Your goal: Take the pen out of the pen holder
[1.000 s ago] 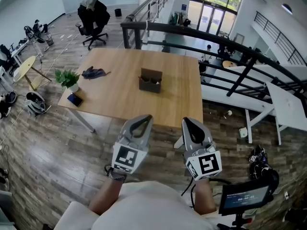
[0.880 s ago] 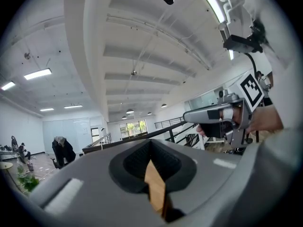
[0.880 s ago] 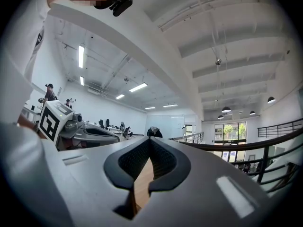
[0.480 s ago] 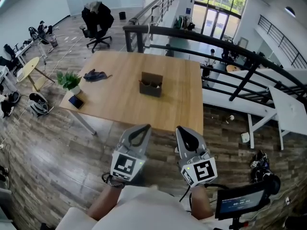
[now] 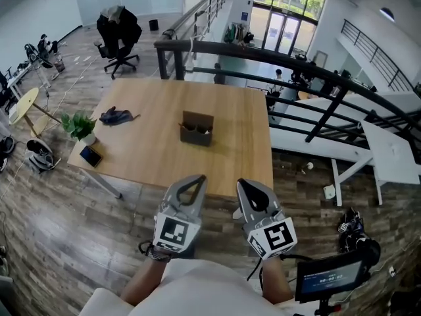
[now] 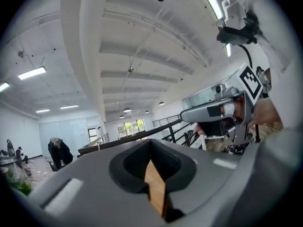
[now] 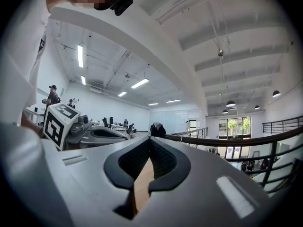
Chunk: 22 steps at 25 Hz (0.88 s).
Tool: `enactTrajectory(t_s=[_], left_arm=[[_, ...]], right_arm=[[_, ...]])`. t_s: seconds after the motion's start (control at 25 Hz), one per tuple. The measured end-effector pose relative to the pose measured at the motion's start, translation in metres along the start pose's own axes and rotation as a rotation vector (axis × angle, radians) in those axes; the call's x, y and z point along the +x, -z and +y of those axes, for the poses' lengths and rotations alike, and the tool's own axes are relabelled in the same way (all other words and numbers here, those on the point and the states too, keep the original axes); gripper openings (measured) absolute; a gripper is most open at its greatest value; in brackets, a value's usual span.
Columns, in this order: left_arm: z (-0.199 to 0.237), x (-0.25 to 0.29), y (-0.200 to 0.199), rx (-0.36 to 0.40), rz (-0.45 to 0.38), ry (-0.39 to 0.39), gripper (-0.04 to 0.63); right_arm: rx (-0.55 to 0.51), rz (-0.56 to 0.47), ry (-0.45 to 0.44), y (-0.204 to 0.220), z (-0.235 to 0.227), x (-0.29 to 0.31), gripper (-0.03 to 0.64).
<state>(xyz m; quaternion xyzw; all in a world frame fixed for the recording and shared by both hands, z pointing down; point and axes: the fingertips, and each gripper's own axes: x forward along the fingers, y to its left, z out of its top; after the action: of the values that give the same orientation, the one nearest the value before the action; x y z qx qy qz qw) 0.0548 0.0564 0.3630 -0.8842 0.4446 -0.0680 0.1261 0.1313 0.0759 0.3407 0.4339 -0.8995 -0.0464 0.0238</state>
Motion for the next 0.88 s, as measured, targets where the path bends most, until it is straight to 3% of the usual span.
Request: enactTrajectory(t_s=[0.28,0.68,0.88], left_arm=[[0.038,0.038,0.021,0.024,0.006,0.02,-0.001],[0.097,0.068,0.042,-0.001,0.022,0.005,0.0],[0.117,0.081,0.052,0.0,0.031,0.01,0.0]], right_arm=[[0.016,-0.015,0.012,-0.006,-0.023,0.051,0.002],[0.027,0.082,-0.033,0.009,-0.035,0.118,0.002],[0.04,0.109,-0.003,0.015,-0.047,0.147,0.002]])
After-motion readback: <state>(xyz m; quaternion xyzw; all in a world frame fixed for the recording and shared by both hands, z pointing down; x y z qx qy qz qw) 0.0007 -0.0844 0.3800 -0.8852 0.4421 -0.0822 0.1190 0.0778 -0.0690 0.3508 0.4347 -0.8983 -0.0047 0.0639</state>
